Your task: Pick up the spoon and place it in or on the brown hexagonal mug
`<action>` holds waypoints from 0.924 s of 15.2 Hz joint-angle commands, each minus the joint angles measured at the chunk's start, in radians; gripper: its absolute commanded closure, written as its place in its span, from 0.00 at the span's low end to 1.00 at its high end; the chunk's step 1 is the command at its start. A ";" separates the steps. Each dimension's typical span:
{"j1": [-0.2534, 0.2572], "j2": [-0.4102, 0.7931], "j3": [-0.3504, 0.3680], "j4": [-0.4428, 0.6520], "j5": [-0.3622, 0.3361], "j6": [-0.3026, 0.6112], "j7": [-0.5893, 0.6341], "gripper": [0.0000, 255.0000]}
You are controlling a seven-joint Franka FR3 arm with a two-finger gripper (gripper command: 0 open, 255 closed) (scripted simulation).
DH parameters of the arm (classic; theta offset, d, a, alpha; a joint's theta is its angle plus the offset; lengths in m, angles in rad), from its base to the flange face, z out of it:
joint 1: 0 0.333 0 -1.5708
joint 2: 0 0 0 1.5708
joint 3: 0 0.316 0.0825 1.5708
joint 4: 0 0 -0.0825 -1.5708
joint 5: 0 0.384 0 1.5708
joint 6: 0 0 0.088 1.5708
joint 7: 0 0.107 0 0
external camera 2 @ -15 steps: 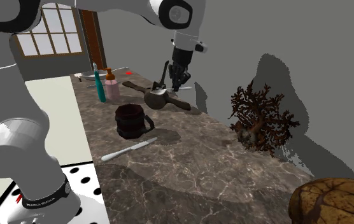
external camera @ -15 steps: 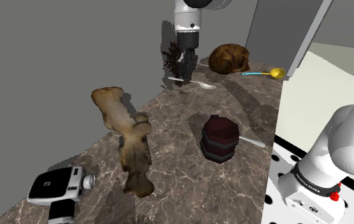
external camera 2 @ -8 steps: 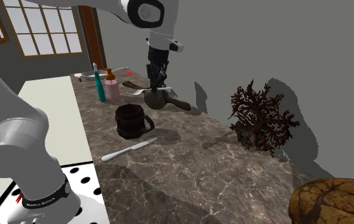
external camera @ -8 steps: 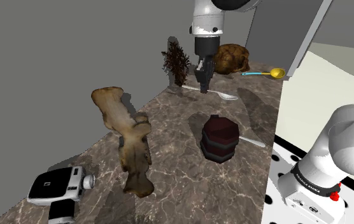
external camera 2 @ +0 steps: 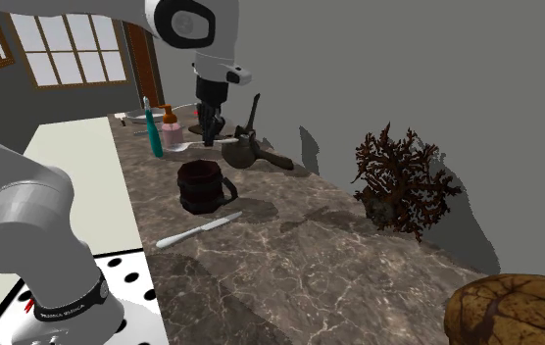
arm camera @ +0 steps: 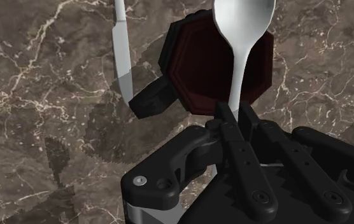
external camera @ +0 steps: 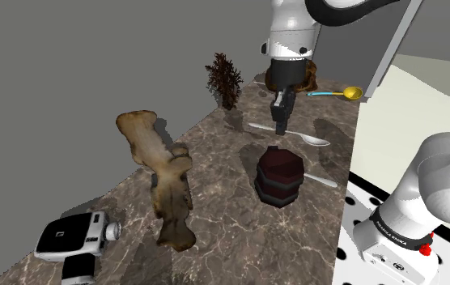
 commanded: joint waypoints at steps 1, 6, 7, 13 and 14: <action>0.002 -0.001 0.004 -0.026 0.003 0.025 -0.001 1.00; 0.003 0.006 0.010 -0.087 0.009 0.092 -0.011 1.00; 0.003 0.008 0.011 -0.098 0.010 0.106 -0.013 1.00; 0.005 0.024 0.018 -0.157 0.016 0.181 -0.024 1.00; 0.005 0.024 0.018 -0.157 0.016 0.181 -0.024 1.00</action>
